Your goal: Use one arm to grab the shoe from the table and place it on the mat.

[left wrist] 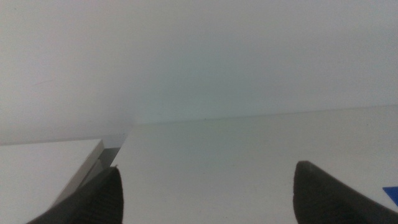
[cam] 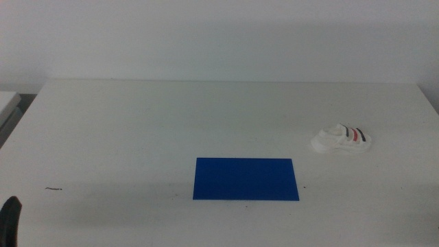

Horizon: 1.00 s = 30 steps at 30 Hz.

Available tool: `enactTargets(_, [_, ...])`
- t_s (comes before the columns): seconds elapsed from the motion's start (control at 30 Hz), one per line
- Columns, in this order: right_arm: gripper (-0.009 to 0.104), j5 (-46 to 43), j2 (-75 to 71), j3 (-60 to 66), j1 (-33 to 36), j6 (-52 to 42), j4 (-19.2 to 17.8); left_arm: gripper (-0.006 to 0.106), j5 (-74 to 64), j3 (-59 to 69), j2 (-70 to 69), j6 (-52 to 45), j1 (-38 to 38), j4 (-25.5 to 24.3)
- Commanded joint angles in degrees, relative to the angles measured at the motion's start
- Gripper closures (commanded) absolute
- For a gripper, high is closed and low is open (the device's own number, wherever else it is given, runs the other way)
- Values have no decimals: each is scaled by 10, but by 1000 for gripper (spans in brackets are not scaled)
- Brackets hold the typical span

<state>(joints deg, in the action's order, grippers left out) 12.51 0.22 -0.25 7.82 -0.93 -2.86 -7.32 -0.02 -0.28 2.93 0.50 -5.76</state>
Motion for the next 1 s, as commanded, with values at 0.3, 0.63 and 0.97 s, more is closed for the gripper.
enactTargets(0.3, [2,29,-2,-8,-4,-3,7,7,7,0,3,2,0,2])
enactTargets(0.63, [2,212,196,-250,-4,-3,24,7,7,0,3,2,0,2])
enactTargets(0.97, [2,378,580,-537,-4,99,148,7,7,0,3,2,0,2])
